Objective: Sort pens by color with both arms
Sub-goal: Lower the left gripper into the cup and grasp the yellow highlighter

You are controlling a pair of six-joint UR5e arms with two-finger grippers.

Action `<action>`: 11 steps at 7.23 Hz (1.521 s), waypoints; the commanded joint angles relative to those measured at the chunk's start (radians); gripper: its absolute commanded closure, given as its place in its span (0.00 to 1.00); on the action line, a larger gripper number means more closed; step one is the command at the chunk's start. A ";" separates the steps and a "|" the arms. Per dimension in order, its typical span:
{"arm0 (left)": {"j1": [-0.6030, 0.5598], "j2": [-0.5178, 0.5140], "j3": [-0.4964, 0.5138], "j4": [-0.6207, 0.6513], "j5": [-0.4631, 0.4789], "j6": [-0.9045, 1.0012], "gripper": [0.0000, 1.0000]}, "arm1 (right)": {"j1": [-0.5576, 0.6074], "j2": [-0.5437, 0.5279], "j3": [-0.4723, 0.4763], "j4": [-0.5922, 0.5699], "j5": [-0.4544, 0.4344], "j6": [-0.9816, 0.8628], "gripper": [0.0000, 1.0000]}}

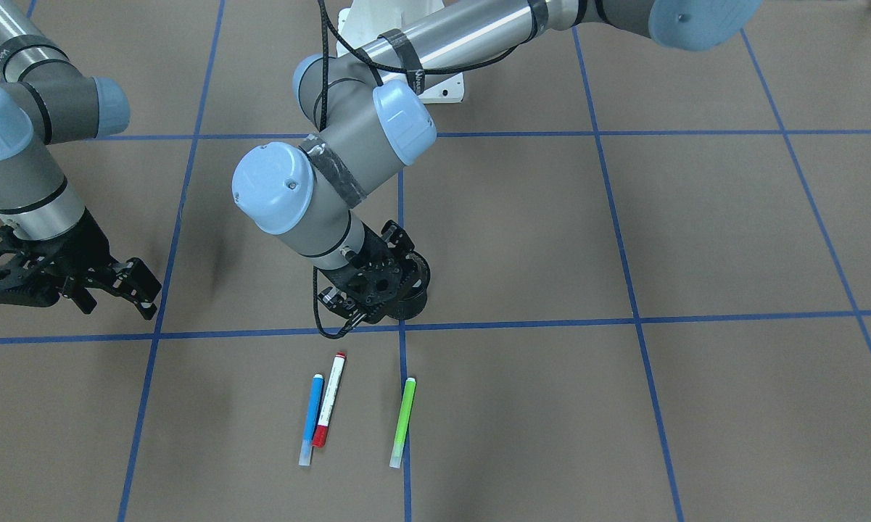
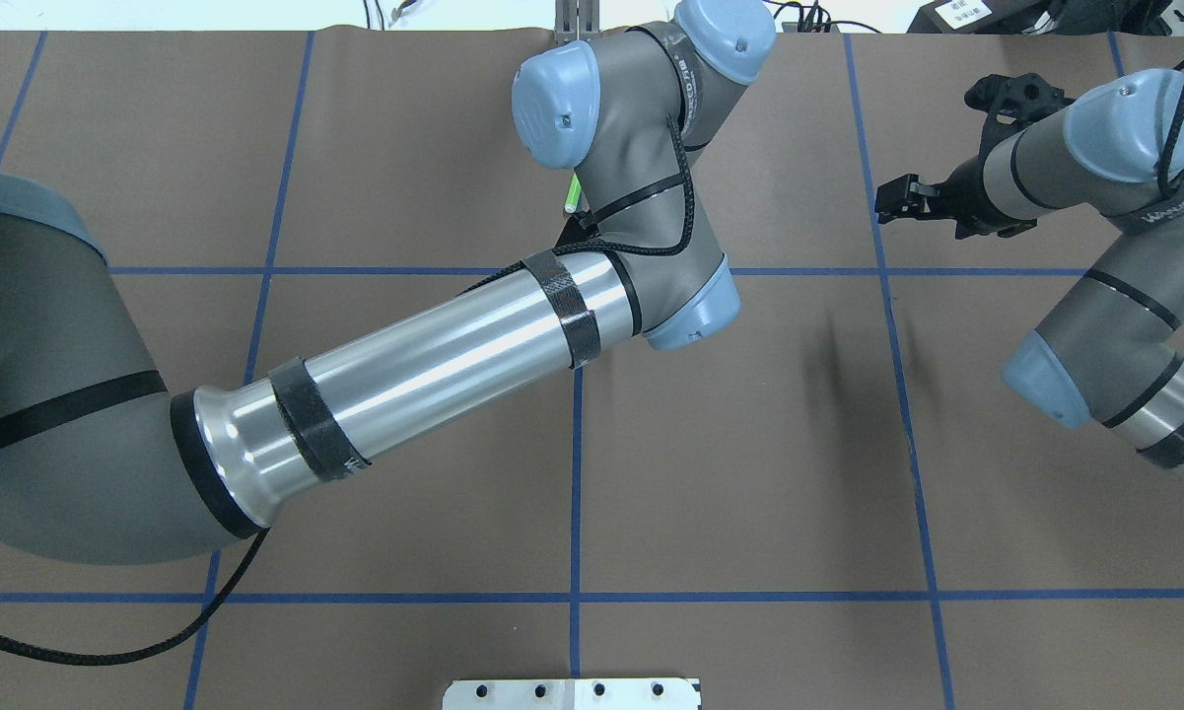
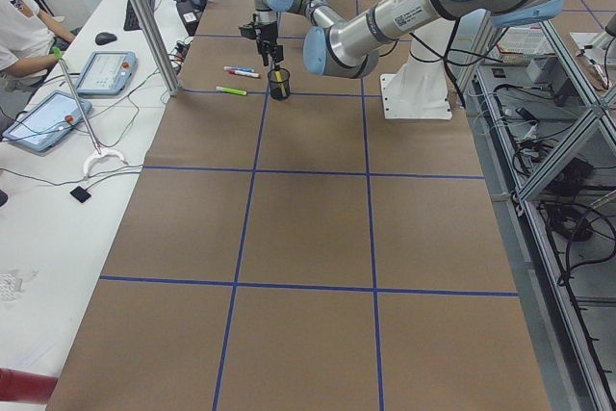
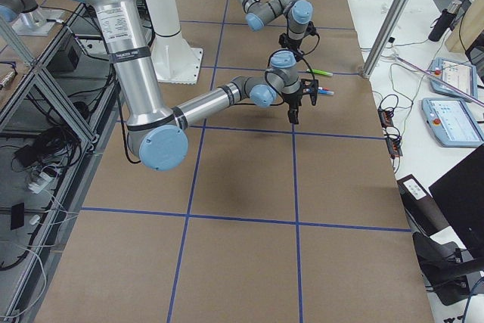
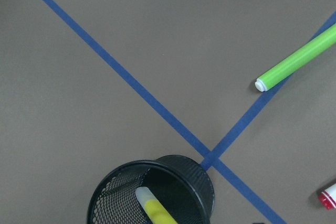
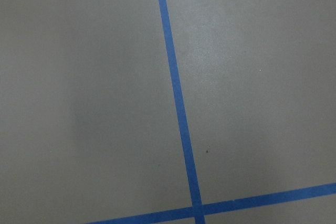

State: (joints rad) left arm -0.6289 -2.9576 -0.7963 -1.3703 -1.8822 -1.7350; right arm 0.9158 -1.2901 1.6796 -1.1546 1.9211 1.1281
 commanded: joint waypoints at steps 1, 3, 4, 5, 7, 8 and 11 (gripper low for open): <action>0.003 -0.001 -0.001 -0.006 0.000 0.005 0.25 | 0.000 0.002 0.000 0.000 -0.001 -0.001 0.00; 0.012 0.000 -0.001 -0.009 0.000 0.008 0.27 | 0.000 0.003 -0.001 0.000 -0.001 -0.001 0.00; 0.012 0.000 -0.004 -0.009 0.000 0.009 0.33 | 0.000 0.003 -0.001 0.000 -0.001 -0.001 0.00; 0.012 0.005 -0.004 -0.009 0.000 0.011 0.38 | 0.000 0.003 -0.001 0.000 -0.001 -0.001 0.00; 0.012 0.003 -0.007 -0.007 0.000 0.002 0.54 | 0.000 0.003 -0.003 0.000 -0.001 -0.001 0.00; 0.012 0.003 -0.007 -0.004 0.000 0.000 0.69 | 0.000 0.003 -0.003 0.000 -0.001 0.001 0.00; 0.009 0.002 -0.012 0.003 -0.001 0.000 1.00 | -0.002 0.006 0.000 0.001 -0.001 0.007 0.00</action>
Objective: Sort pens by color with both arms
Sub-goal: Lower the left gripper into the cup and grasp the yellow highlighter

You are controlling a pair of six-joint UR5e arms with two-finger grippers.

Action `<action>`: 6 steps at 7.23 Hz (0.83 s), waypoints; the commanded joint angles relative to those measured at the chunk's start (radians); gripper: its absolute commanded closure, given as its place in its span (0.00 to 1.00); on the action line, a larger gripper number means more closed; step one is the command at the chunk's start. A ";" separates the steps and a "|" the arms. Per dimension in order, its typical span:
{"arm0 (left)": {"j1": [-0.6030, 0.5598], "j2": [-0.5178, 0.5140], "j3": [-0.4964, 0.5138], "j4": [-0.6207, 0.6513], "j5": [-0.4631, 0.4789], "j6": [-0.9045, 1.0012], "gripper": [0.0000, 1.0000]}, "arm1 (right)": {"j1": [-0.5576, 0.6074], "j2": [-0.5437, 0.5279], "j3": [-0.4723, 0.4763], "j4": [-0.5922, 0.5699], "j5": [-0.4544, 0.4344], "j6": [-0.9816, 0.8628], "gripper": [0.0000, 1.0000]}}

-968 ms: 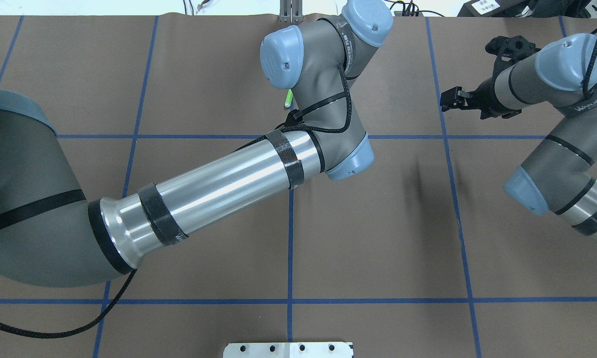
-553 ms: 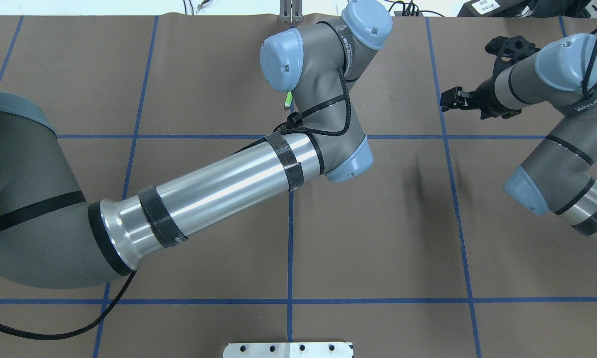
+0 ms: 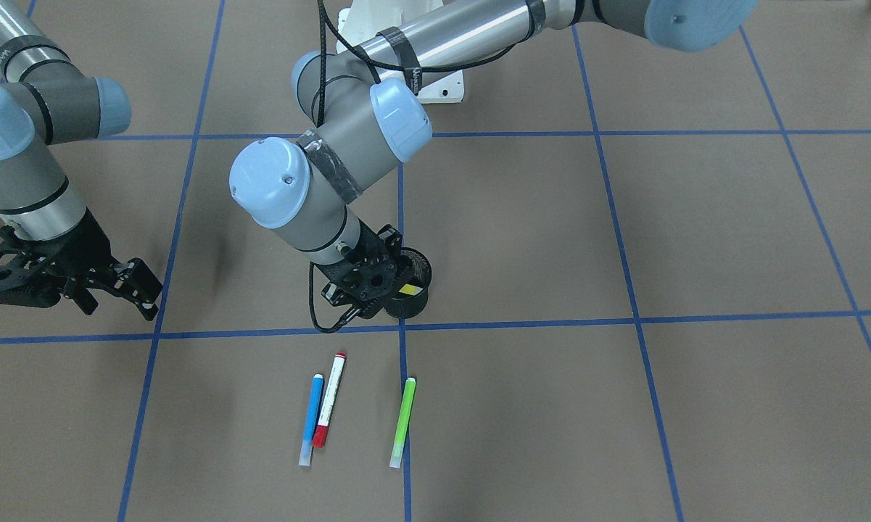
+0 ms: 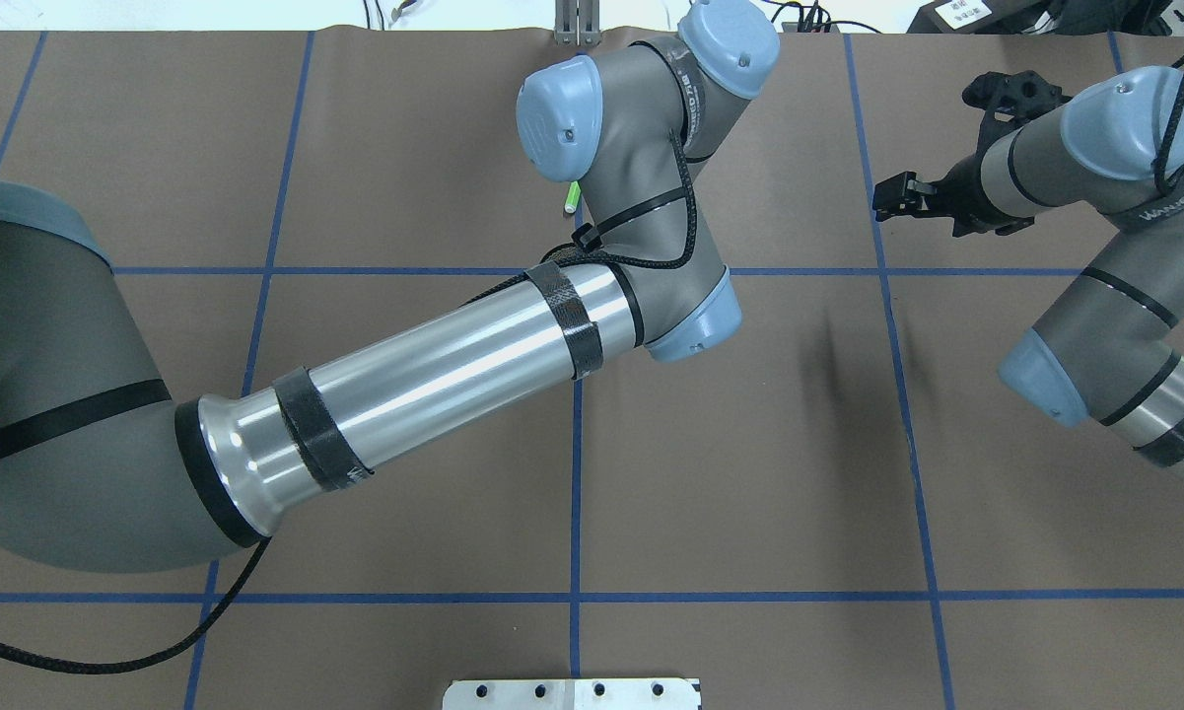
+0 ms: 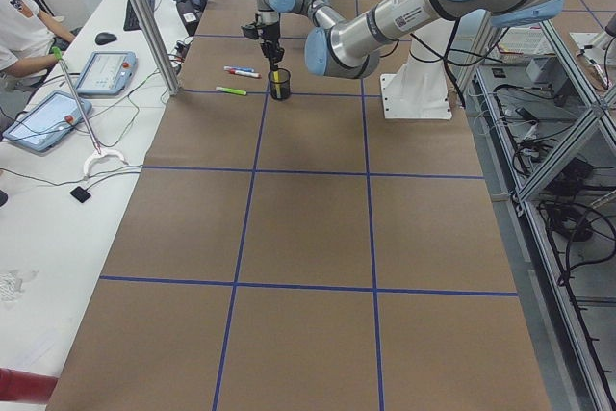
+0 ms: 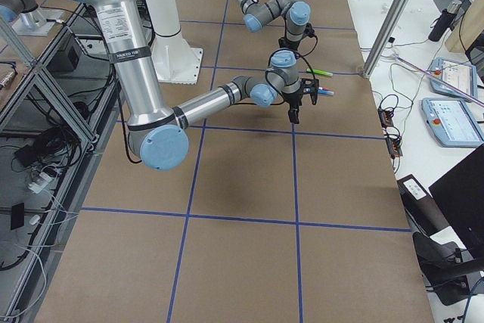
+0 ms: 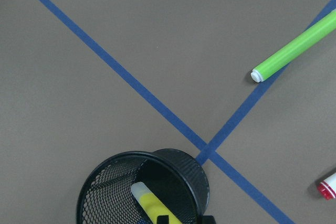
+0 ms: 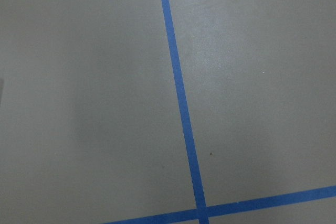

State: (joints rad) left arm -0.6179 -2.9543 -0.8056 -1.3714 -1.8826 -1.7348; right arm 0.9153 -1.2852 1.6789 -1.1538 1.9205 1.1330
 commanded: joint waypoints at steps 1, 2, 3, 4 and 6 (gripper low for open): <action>-0.006 0.000 -0.041 0.020 -0.003 0.000 1.00 | -0.001 0.001 -0.001 0.000 0.000 0.002 0.00; -0.016 0.000 -0.088 0.064 -0.006 0.007 1.00 | -0.001 0.001 -0.002 -0.001 0.000 0.002 0.00; -0.028 0.000 -0.145 0.104 -0.009 0.008 1.00 | -0.003 0.001 -0.007 -0.001 0.000 0.002 0.00; -0.029 0.000 -0.180 0.142 -0.009 0.012 1.00 | -0.003 0.003 -0.014 0.000 0.000 0.002 0.00; -0.052 0.003 -0.301 0.233 -0.021 0.032 1.00 | -0.003 0.015 -0.022 0.000 -0.002 0.004 0.00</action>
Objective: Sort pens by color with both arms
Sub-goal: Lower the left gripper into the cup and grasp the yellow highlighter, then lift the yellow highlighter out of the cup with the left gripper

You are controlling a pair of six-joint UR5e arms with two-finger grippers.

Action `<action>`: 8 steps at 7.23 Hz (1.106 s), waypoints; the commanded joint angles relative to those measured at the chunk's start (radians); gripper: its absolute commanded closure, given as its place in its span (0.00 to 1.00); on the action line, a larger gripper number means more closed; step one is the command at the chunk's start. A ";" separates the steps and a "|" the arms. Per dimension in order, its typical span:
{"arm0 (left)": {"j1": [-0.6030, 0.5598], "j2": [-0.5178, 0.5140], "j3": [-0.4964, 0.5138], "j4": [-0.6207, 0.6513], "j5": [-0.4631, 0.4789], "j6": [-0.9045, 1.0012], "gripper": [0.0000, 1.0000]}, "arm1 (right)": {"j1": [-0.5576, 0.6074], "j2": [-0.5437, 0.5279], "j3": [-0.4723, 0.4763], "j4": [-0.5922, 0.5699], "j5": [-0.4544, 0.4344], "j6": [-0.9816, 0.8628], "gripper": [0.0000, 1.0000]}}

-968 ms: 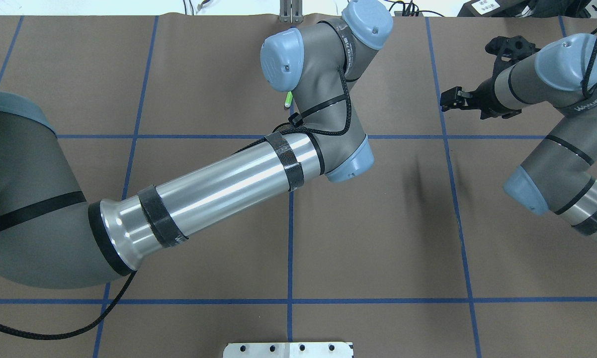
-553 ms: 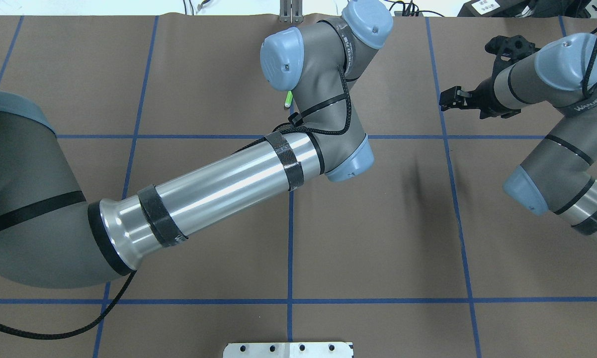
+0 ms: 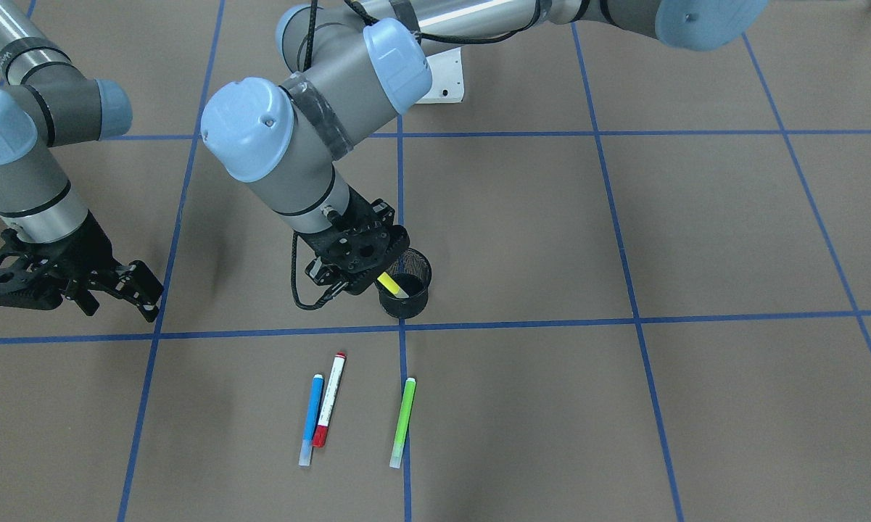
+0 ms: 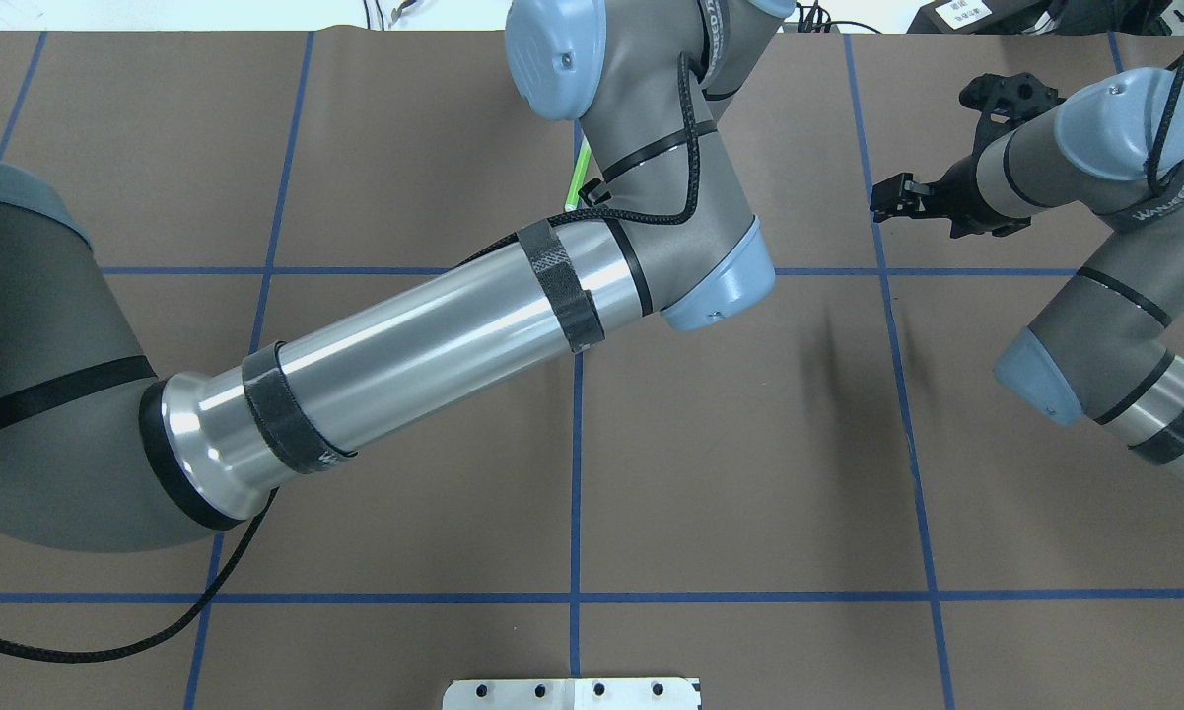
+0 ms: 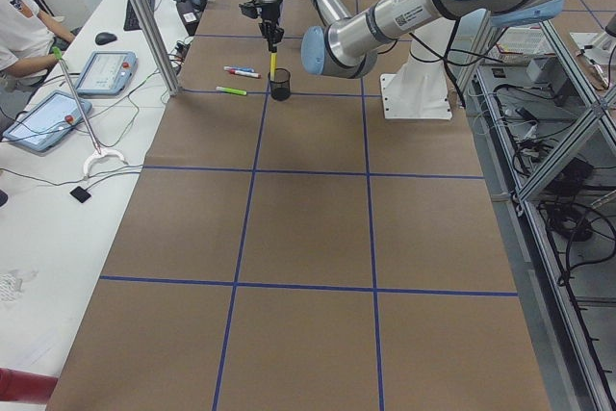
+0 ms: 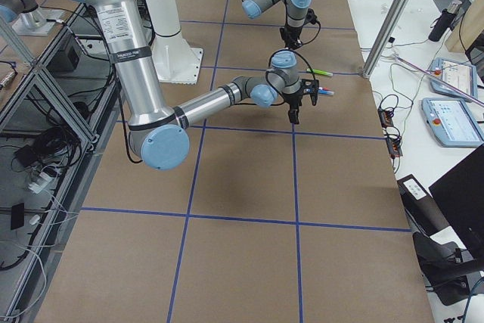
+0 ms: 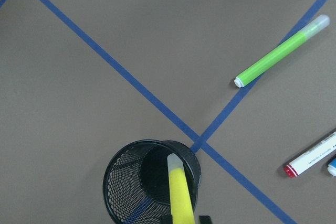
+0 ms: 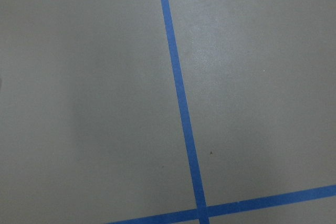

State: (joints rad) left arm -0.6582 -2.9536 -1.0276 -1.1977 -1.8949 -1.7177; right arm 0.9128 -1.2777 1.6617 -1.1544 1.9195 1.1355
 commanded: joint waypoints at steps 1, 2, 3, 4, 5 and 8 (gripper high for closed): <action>-0.023 0.002 -0.148 0.093 -0.009 0.017 1.00 | 0.000 0.023 -0.004 0.001 -0.001 0.007 0.00; -0.037 0.014 -0.170 0.092 0.000 0.017 1.00 | 0.000 0.024 -0.002 0.001 0.001 0.007 0.00; -0.067 0.039 -0.207 0.083 0.029 0.041 1.00 | 0.001 0.043 -0.002 -0.001 0.001 0.007 0.00; -0.075 0.110 -0.288 0.017 0.110 0.058 1.00 | 0.001 0.044 0.010 -0.001 0.003 0.009 0.00; -0.077 0.227 -0.355 -0.126 0.207 0.055 1.00 | 0.001 0.047 0.019 -0.001 0.003 0.016 0.00; -0.071 0.523 -0.309 -0.796 0.475 0.058 1.00 | 0.003 0.029 0.061 -0.001 0.001 0.059 0.00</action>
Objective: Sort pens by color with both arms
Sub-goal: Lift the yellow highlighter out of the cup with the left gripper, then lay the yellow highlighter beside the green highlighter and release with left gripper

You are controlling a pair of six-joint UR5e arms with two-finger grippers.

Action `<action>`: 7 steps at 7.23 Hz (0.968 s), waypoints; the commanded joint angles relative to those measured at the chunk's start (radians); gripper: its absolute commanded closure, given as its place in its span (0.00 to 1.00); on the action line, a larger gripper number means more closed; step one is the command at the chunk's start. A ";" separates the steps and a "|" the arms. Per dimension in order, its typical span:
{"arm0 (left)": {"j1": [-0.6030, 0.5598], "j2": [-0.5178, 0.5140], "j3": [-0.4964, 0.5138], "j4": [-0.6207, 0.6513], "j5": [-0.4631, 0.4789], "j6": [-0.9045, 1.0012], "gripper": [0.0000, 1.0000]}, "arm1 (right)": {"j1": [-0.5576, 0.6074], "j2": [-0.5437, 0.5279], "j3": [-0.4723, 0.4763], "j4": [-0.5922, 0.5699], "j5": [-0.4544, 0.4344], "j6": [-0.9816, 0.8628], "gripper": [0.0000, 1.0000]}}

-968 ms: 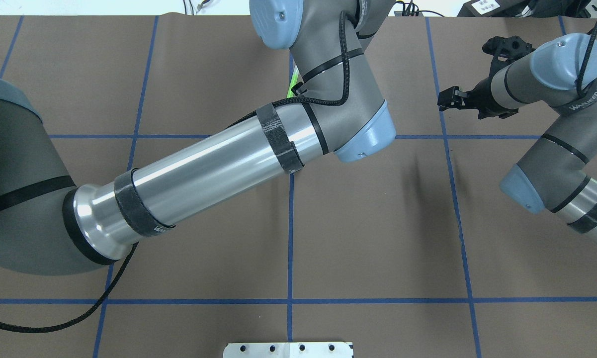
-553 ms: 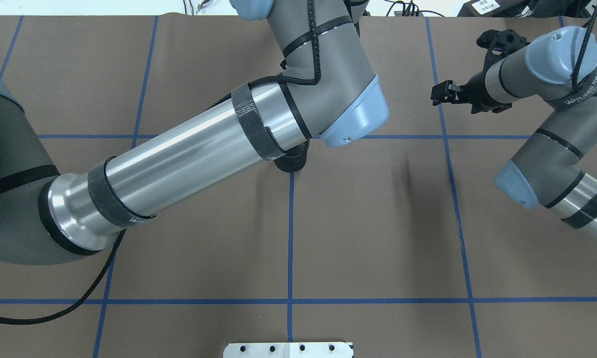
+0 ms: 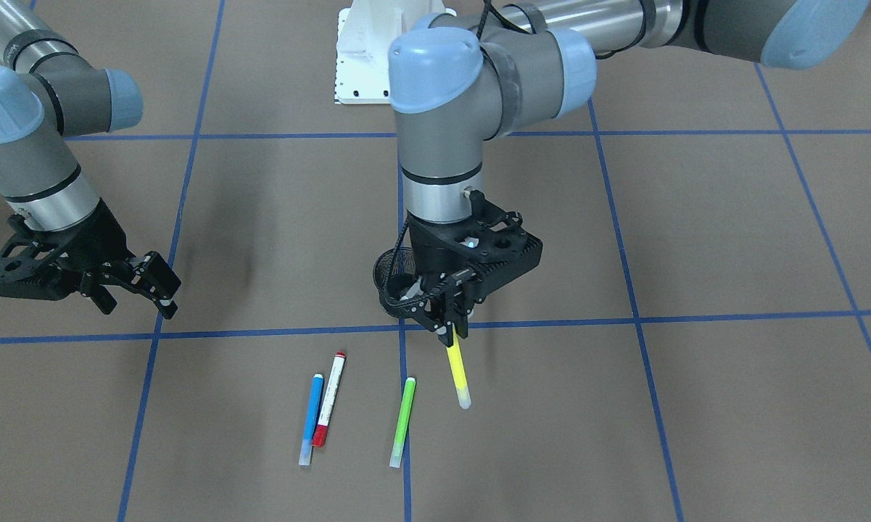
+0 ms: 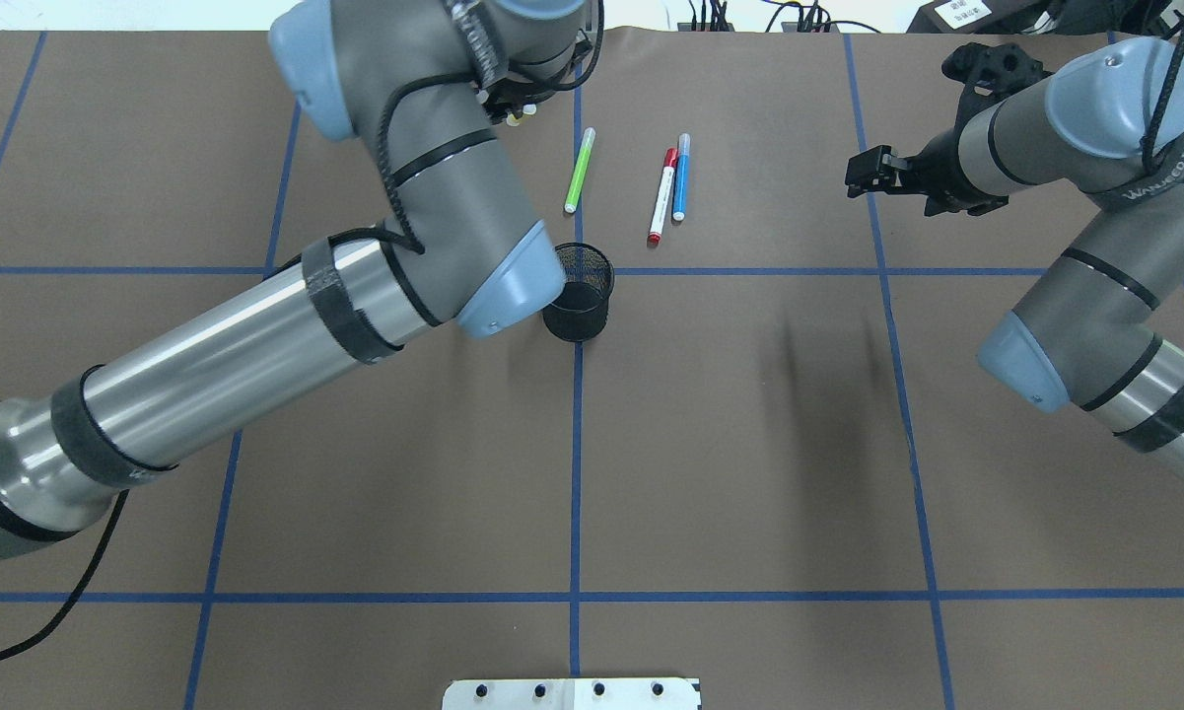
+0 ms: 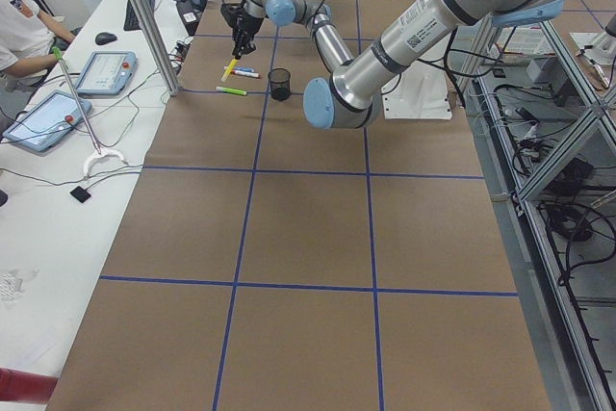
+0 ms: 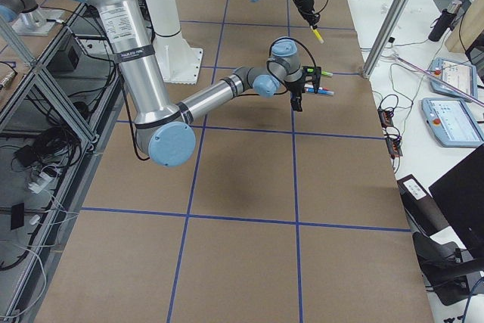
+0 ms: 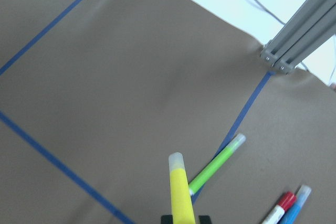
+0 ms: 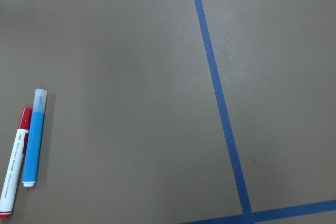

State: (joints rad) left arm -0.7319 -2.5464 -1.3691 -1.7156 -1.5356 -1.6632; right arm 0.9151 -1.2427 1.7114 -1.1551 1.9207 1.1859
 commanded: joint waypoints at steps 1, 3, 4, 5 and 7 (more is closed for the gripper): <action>0.026 0.120 0.198 -0.525 0.215 0.003 1.00 | 0.001 -0.004 0.010 0.000 -0.002 0.009 0.00; 0.084 0.112 0.366 -0.757 0.325 0.005 1.00 | -0.001 -0.003 0.007 0.000 -0.002 0.009 0.00; 0.103 0.112 0.366 -0.762 0.344 0.005 1.00 | -0.002 -0.003 0.001 0.000 -0.003 0.009 0.00; 0.112 0.104 0.364 -0.763 0.345 0.005 1.00 | -0.002 -0.003 0.000 0.000 -0.003 0.009 0.00; 0.127 0.103 0.364 -0.763 0.345 0.008 1.00 | -0.002 -0.004 -0.001 0.000 -0.008 0.009 0.00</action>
State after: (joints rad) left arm -0.6156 -2.4416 -1.0048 -2.4774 -1.1917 -1.6569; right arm 0.9128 -1.2459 1.7113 -1.1551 1.9165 1.1949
